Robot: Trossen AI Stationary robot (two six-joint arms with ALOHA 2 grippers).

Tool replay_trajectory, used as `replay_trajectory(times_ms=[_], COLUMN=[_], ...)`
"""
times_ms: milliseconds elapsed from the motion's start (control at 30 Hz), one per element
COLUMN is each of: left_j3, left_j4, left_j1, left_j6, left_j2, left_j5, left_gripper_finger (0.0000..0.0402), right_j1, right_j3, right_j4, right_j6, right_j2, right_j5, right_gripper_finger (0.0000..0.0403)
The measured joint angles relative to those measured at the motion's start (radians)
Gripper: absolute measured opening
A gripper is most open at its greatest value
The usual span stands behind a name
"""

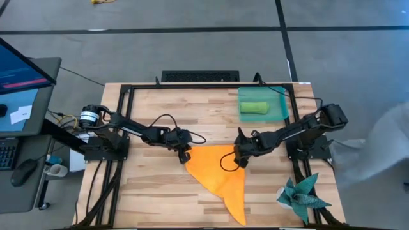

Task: Roll microfiber towels into tight, uniform cylinder then place into a basket
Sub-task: Fold the orange microfiber towel

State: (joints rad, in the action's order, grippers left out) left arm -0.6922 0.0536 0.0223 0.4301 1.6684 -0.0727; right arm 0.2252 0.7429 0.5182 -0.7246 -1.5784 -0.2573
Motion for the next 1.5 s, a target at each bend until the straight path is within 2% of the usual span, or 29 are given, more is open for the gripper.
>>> replay_trajectory(times_ms=[267,500,600,800,1000,1233,1500], left_j3=[0.000,0.000,0.000,0.000,0.000,-0.048,-0.134], left_j4=[-0.003,-0.003,-0.002,0.006,0.008,-0.136,-0.421], left_j1=[0.000,0.000,0.000,0.000,0.000,0.036,0.114], left_j6=[0.000,0.000,-0.011,-0.034,-0.074,-0.079,-0.071], left_j2=[0.000,0.000,0.000,0.000,-0.005,-0.116,-0.311], left_j5=[0.001,0.001,-0.018,-0.045,-0.017,-0.002,-0.034], left_gripper_finger=[0.0000,0.0000,0.0000,0.0000,0.0000,0.0000,0.0000], right_j1=[0.023,-0.027,-0.040,-0.036,-0.008,0.048,0.147], right_j3=[0.000,0.000,0.000,0.001,0.001,0.090,0.284], right_j4=[-0.045,-0.063,-0.063,-0.063,-0.063,-0.027,-0.013], right_j6=[0.002,0.000,0.000,0.024,0.027,0.052,0.295], right_j2=[0.019,0.019,0.019,0.019,0.020,0.054,0.062], right_j5=[-0.001,-0.005,-0.003,0.062,0.077,0.071,0.031], right_gripper_finger=[0.0129,0.0122,0.0100,0.0014,0.0016,0.0011,0.0005])
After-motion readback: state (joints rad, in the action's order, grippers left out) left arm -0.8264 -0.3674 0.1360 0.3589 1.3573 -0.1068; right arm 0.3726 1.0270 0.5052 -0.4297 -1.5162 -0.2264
